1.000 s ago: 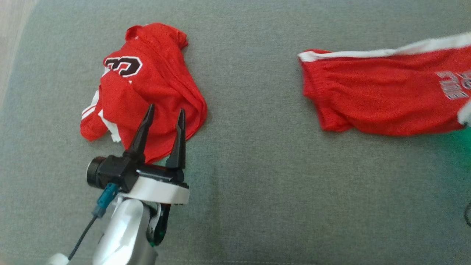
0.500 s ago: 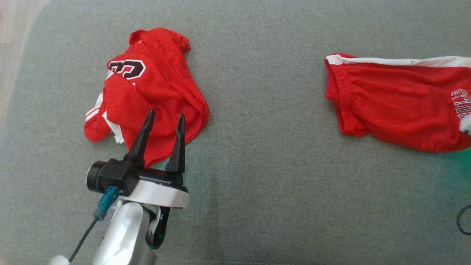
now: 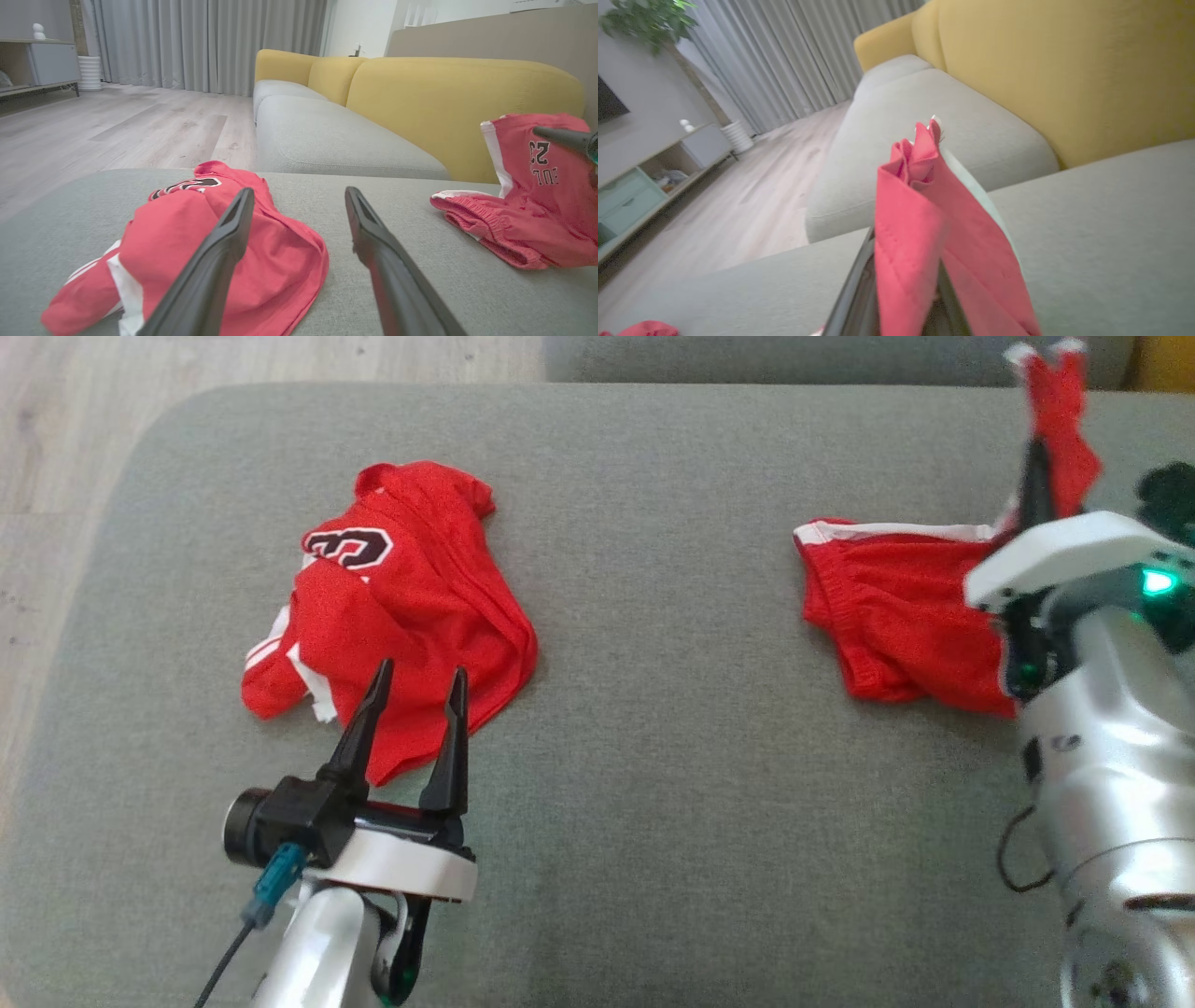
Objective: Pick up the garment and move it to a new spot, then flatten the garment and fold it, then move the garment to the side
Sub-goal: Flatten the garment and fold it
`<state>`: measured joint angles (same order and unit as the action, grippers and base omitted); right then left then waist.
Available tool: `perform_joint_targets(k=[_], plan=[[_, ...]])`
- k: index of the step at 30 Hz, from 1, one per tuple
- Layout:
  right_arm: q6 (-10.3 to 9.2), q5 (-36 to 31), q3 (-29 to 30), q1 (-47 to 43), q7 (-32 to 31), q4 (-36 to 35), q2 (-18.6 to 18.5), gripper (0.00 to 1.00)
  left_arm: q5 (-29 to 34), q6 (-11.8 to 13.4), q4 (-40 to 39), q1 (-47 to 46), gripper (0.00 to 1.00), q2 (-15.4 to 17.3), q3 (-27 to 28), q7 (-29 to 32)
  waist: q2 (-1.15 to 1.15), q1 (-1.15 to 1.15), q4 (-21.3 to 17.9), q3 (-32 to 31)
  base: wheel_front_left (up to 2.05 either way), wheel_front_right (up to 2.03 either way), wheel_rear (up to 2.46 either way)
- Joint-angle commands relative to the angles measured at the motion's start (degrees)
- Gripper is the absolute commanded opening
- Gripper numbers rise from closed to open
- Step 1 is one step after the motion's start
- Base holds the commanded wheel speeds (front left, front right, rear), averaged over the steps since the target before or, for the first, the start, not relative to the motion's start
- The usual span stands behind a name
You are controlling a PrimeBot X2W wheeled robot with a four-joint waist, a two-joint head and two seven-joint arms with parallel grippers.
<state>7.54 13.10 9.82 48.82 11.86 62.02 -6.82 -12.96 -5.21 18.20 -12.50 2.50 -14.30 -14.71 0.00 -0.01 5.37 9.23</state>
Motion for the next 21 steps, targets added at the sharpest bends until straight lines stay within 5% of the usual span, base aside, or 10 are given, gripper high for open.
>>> perform_joint_targets(k=[1, 10, 17, 18, 19, 21], plan=[[-0.05, 1.4, -2.6, 0.6, 0.4, -2.8, 1.0, 0.00, 0.5, 0.3, -1.7, -0.6, 1.00, 0.4, 2.3, -0.3, 0.00, 0.01, 0.6, -0.5, 0.00, 0.00, 0.00], [-0.05, 13.1, -22.3, -9.3, -4.1, -12.1, 0.0, 0.00, 1.1, 0.3, -1.7, 0.8, 1.00, 0.4, 3.5, -0.3, 0.00, 0.01, 3.2, -2.4, 0.00, 0.00, 0.00], [-0.05, 8.5, -35.9, -14.3, -4.5, -11.8, -4.0, 0.00, 1.4, 0.2, -1.5, 1.8, 1.00, 0.4, 3.9, -0.3, 0.00, 0.01, 2.7, -3.6, 0.00, 0.00, 0.00], [-0.05, 6.0, -38.4, -14.5, -3.8, -11.5, -5.0, 0.84, 1.5, 0.2, -1.4, 1.9, 1.00, 0.4, 3.8, -0.3, 0.00, 0.01, 2.4, -3.7, 0.00, 0.00, 0.00], [-0.05, 4.9, -39.5, -14.8, -3.3, -11.0, -5.2, 1.00, 1.4, 0.3, -1.4, 1.9, 1.00, 0.4, 3.8, -0.3, 0.00, 0.01, 2.1, -3.9, 0.00, 0.00, 0.00], [-0.05, 4.9, -39.6, -15.2, -2.1, -10.1, -4.7, 1.00, 1.3, 0.3, -1.4, 1.9, 1.00, 0.4, 3.6, -0.3, 0.00, 0.01, 1.4, -4.2, 0.00, 0.00, 0.00]])
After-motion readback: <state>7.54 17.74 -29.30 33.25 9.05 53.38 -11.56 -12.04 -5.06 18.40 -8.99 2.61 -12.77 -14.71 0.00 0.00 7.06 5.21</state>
